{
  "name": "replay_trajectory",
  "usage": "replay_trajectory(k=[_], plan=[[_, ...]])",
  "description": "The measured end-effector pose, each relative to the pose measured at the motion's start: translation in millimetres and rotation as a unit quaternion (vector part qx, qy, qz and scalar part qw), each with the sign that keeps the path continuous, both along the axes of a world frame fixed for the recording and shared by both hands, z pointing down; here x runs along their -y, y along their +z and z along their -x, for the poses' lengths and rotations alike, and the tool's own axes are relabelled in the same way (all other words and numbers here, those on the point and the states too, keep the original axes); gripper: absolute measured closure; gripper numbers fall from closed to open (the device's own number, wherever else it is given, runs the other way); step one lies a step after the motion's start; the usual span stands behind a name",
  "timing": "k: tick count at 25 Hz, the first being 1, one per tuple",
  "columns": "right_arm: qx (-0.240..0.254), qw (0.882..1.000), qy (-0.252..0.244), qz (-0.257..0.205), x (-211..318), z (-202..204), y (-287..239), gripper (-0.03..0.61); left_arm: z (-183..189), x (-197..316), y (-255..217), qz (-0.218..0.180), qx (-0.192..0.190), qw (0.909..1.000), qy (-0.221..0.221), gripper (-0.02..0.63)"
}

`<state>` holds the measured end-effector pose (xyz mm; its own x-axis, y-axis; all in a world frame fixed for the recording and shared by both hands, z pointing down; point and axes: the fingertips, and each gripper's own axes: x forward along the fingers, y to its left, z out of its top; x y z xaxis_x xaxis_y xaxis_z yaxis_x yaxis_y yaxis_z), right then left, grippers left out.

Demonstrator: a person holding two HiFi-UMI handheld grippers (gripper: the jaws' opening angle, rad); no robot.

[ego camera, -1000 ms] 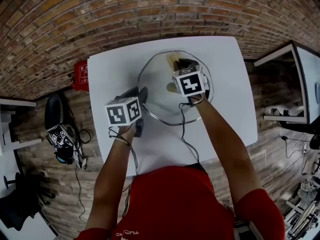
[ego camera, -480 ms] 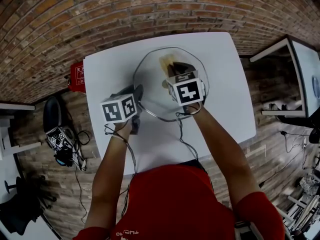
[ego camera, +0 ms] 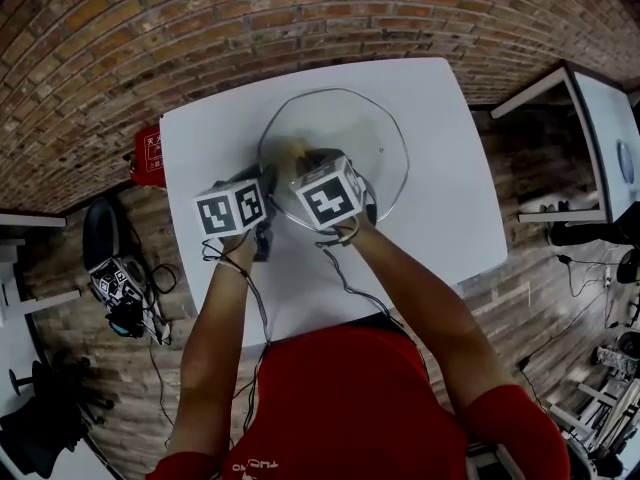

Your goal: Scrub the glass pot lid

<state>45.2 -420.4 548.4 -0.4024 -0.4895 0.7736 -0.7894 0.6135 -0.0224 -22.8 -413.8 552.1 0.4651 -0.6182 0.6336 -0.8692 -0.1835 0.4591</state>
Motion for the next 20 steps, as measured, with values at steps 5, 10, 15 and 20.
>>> replay_trajectory(k=[5,10,15,20], plan=[[-0.041,0.998,0.044,0.002,11,-67,7,0.526,0,-2,0,-0.001,0.001,1.0000,0.002,0.489],[-0.087,0.990,0.109,-0.010,24,-145,-2,0.526,-1,-3,1,0.000,-0.002,1.0000,0.002,0.489],[-0.074,0.989,0.126,-0.011,18,-158,-8,0.526,-1,-3,1,0.000,0.002,1.0000,0.004,0.488],[-0.004,0.998,0.065,0.004,-36,-84,-29,0.526,-1,-3,1,-0.001,0.003,1.0000,0.005,0.488]])
